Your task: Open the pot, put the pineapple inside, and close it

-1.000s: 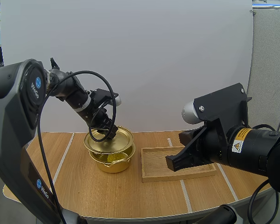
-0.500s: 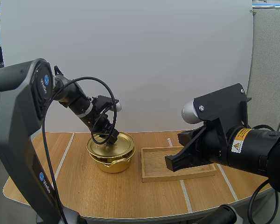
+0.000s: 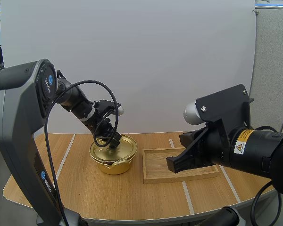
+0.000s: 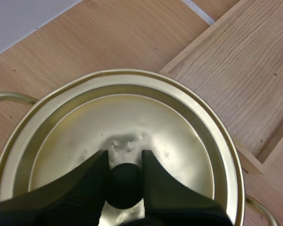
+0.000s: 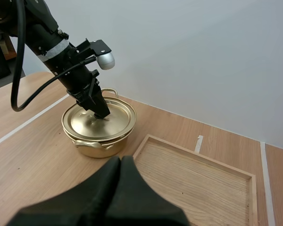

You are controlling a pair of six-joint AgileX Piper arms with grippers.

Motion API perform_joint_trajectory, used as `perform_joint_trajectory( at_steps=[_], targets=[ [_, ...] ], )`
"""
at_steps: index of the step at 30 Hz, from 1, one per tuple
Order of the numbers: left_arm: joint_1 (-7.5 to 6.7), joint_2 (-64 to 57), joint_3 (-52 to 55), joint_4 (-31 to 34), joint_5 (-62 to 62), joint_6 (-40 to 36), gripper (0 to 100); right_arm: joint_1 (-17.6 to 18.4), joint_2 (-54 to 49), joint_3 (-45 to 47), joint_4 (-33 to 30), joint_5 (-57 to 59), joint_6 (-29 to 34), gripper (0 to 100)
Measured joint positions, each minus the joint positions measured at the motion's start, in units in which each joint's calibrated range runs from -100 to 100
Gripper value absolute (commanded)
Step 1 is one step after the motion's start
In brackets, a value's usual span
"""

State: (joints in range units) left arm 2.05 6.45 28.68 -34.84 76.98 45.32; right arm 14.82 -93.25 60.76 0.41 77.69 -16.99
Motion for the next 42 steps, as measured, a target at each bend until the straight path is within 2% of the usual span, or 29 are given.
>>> perform_joint_trajectory(
  at_steps=[2,3,4,5,6,7,8,15,30,33,35,36,37,42],
  targets=[
    [0.00,0.0,0.0,0.0,0.0,0.0,12,0.0,0.0,0.0,0.0,0.0,0.0,0],
    [0.00,0.0,0.0,0.0,0.0,0.0,22,0.0,0.0,0.0,0.0,0.0,0.0,0],
    [0.00,0.0,0.0,0.0,0.0,0.0,36,0.0,0.0,0.0,0.0,0.0,0.0,0],
    [0.00,0.0,0.0,0.0,0.0,0.0,54,0.0,0.0,0.0,0.0,0.0,0.0,0],
    [0.00,0.0,0.0,0.0,0.0,0.0,76,0.0,0.0,0.0,0.0,0.0,0.0,0],
    [0.00,0.0,0.0,0.0,0.0,0.0,95,0.0,0.0,0.0,0.0,0.0,0.0,0],
    [0.00,0.0,0.0,0.0,0.0,0.0,100,0.0,0.0,0.0,0.0,0.0,0.0,0],
    [0.00,-0.2,0.0,-0.3,4.3,0.0,100,0.0,0.0,0.0,0.0,0.0,0.0,0],
    [0.09,-11.3,-1.5,0.1,11.4,-0.9,100,0.0,-0.3,0.0,0.0,0.0,0.0,0],
    [0.09,-22.2,-3.4,0.1,14.2,-1.9,100,0.0,-0.8,0.0,0.0,0.0,0.0,0],
    [0.09,-24.0,-3.5,0.2,14.4,-2.1,100,0.0,-1.1,0.0,0.0,0.0,0.0,0],
    [0.11,-38.1,-4.1,0.8,17.1,-3.2,100,0.0,-1.6,0.0,0.0,0.0,0.0,0],
    [0.11,-40.0,-4.1,1.0,17.2,-3.4,100,0.0,-1.6,0.0,0.0,0.0,0.0,0],
    [0.17,-68.0,-4.3,3.6,16.9,-9.0,100,-0.1,-3.2,0.0,-3.0,-1.3,-0.1,0]
  ],
)
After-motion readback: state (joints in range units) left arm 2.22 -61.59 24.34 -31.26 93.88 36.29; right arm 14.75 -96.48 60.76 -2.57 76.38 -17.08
